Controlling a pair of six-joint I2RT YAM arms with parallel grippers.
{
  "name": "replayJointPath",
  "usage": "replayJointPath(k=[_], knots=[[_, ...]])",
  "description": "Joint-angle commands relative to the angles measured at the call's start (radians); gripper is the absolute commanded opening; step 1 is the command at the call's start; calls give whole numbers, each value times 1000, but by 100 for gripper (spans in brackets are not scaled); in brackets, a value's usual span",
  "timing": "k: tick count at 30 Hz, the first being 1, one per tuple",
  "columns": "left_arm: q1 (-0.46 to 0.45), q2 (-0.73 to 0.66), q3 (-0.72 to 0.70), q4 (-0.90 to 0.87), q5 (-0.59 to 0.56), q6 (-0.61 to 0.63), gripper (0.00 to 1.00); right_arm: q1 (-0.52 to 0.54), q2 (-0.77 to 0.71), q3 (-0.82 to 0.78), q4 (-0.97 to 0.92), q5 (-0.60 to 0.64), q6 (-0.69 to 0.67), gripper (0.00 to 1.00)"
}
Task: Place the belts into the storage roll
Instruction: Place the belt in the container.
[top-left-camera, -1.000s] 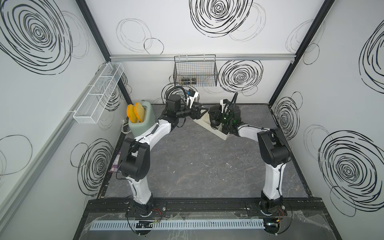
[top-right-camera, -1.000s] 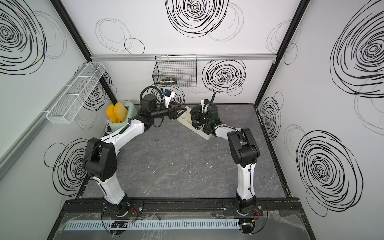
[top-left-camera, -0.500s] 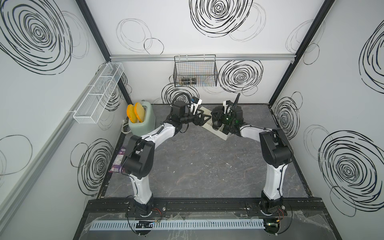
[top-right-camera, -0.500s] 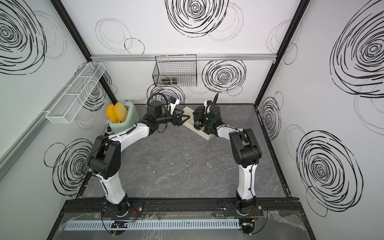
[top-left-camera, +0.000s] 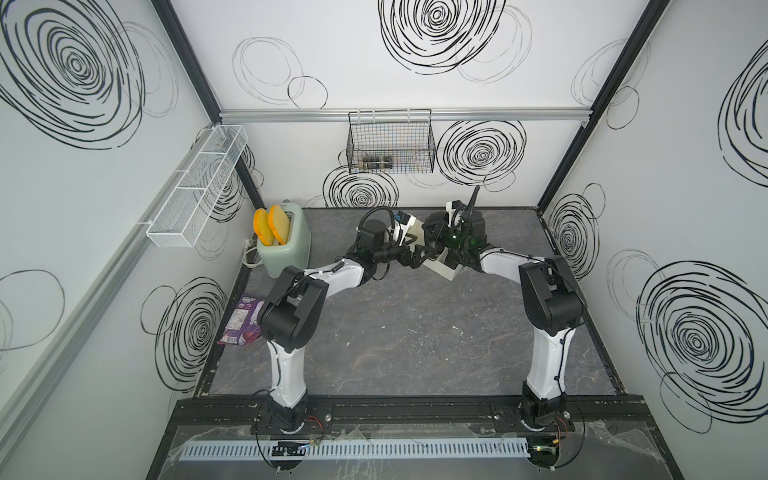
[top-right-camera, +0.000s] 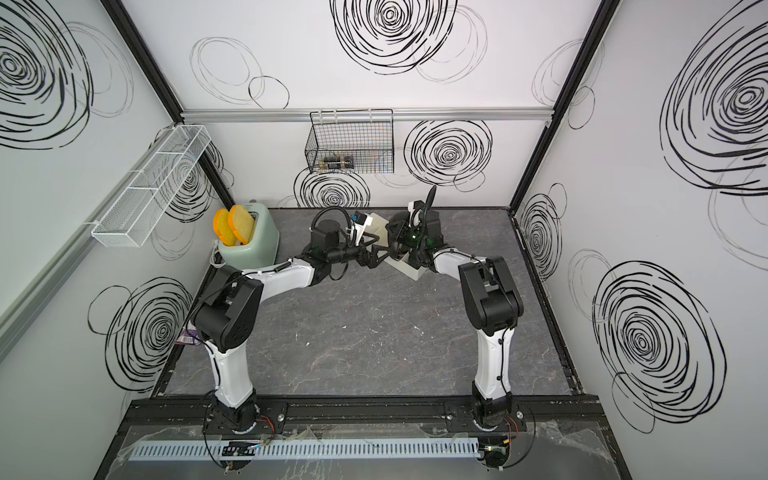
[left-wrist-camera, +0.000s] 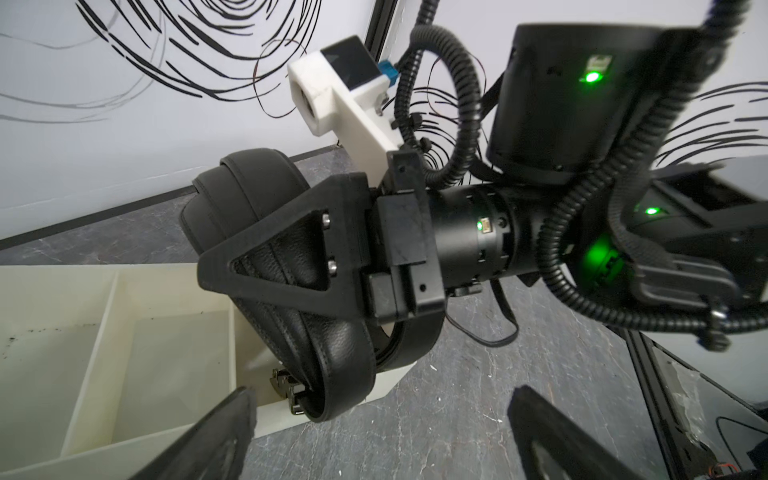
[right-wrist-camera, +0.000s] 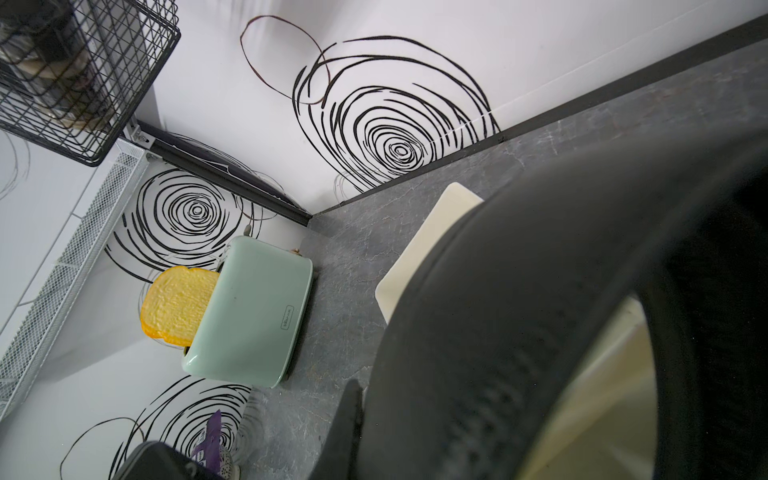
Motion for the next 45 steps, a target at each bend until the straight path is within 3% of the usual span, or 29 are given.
replayJointPath(k=[1,8,16,25,30,33,38,45], knots=[[-11,31,64,-21,-14,50,100,-2,-14,6,-63,11,-3,0],[-26,99,156,-105,-7,110,95,5,-9,20,-61,5,7,0],[-43,184,280,-184,-87,122,90,15,0,24,-67,-4,11,0],[-51,226,339,-186,-117,96,70,14,4,31,-81,-19,11,0],[-55,235,328,-186,-123,99,58,15,12,44,-104,-22,12,9],[-54,238,328,-188,-110,107,54,14,11,51,-105,-21,14,30],[-54,244,344,-209,-82,129,48,7,-2,70,-128,-15,11,48],[-53,257,382,-256,-48,166,41,-8,-27,110,-284,25,-36,56]])
